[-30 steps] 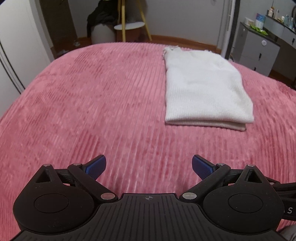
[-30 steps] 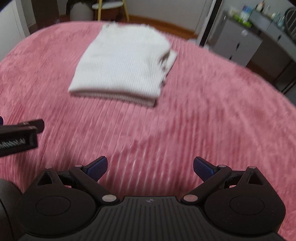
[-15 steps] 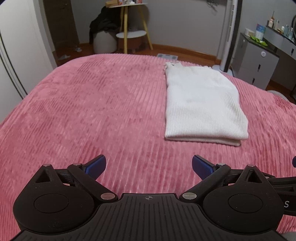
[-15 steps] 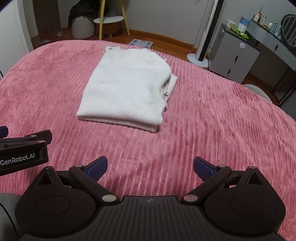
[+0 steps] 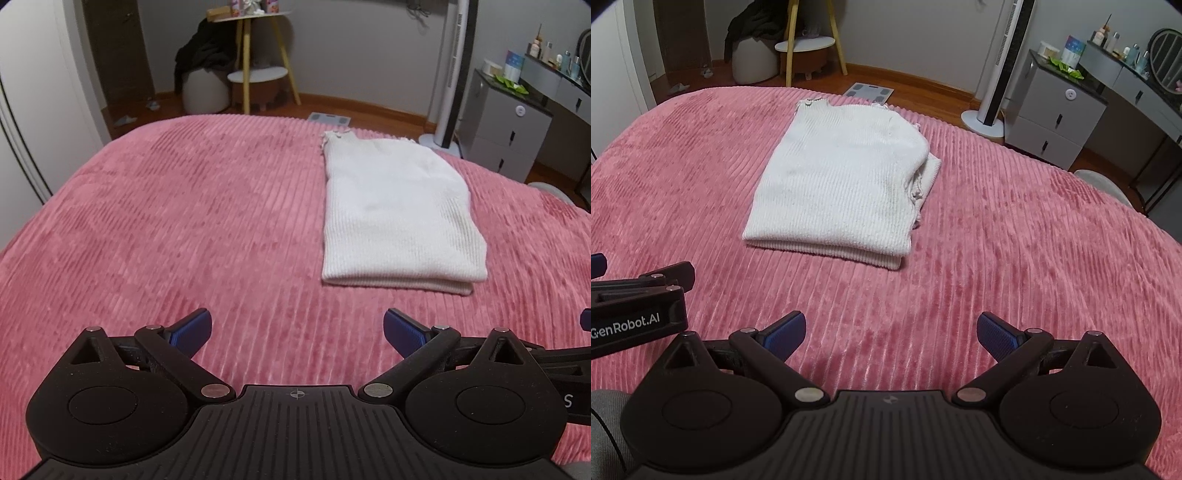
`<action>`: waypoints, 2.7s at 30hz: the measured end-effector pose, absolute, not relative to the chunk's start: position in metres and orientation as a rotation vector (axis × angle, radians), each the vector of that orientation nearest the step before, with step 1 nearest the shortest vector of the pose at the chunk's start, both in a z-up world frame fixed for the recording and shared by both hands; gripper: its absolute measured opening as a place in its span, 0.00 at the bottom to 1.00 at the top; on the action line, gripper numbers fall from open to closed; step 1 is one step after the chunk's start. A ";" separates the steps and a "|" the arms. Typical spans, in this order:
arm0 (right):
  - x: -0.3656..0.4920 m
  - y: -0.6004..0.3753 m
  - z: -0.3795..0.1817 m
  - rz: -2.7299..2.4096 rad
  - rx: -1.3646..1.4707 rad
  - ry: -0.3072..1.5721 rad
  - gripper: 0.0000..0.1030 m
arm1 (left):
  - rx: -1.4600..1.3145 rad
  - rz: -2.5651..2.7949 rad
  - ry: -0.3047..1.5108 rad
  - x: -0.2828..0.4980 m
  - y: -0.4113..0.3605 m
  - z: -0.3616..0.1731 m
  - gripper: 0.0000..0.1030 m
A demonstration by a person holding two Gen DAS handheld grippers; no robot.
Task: Fold small clothes
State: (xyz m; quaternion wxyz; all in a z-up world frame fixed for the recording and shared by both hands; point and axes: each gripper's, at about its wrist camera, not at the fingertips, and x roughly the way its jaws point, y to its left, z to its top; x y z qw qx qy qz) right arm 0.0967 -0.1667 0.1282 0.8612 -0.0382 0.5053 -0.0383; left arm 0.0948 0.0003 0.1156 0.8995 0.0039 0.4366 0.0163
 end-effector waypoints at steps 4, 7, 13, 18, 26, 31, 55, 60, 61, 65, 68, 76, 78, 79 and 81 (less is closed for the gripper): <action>0.097 -0.168 0.129 -0.080 -0.076 1.062 0.96 | 0.009 0.030 0.903 0.094 -0.001 0.116 0.99; 0.097 -0.169 0.129 -0.082 -0.078 1.063 0.96 | 0.009 0.029 0.903 0.094 -0.002 0.116 0.99; 0.097 -0.171 0.128 -0.093 -0.068 1.065 0.96 | 0.011 0.029 0.900 0.093 -0.002 0.117 0.99; 0.096 -0.173 0.129 -0.098 -0.058 1.061 0.96 | 0.003 0.024 0.901 0.093 -0.002 0.118 0.99; 0.095 -0.174 0.129 -0.099 -0.058 1.060 0.96 | 0.007 0.018 0.901 0.091 -0.003 0.118 0.99; 0.095 -0.174 0.129 -0.099 -0.059 1.058 0.96 | 0.006 0.015 0.904 0.091 -0.003 0.118 0.99; 0.091 -0.177 0.131 -0.109 -0.061 1.040 0.96 | 0.000 0.012 0.902 0.089 -0.004 0.118 0.99; 0.090 -0.178 0.132 -0.112 -0.060 1.037 0.96 | 0.000 0.010 0.903 0.089 -0.005 0.118 0.99; 0.090 -0.178 0.132 -0.111 -0.059 1.036 0.96 | 0.001 0.010 0.903 0.089 -0.006 0.118 0.99; 0.089 -0.178 0.132 -0.112 -0.059 1.035 0.96 | 0.000 0.011 0.902 0.089 -0.006 0.118 0.99; 0.089 -0.178 0.133 -0.112 -0.057 1.032 0.96 | 0.001 0.012 0.899 0.089 -0.006 0.118 0.99; 0.088 -0.177 0.134 -0.108 -0.056 1.028 0.96 | 0.002 0.012 0.898 0.089 -0.007 0.119 0.99; 0.088 -0.177 0.135 -0.108 -0.060 1.024 0.96 | 0.003 0.012 0.899 0.089 -0.007 0.119 0.99; 0.088 -0.177 0.135 -0.109 -0.060 1.024 0.96 | 0.003 0.011 0.898 0.089 -0.007 0.119 0.99; 0.087 -0.177 0.135 -0.108 -0.059 1.023 0.96 | 0.002 0.009 0.897 0.089 -0.007 0.119 0.99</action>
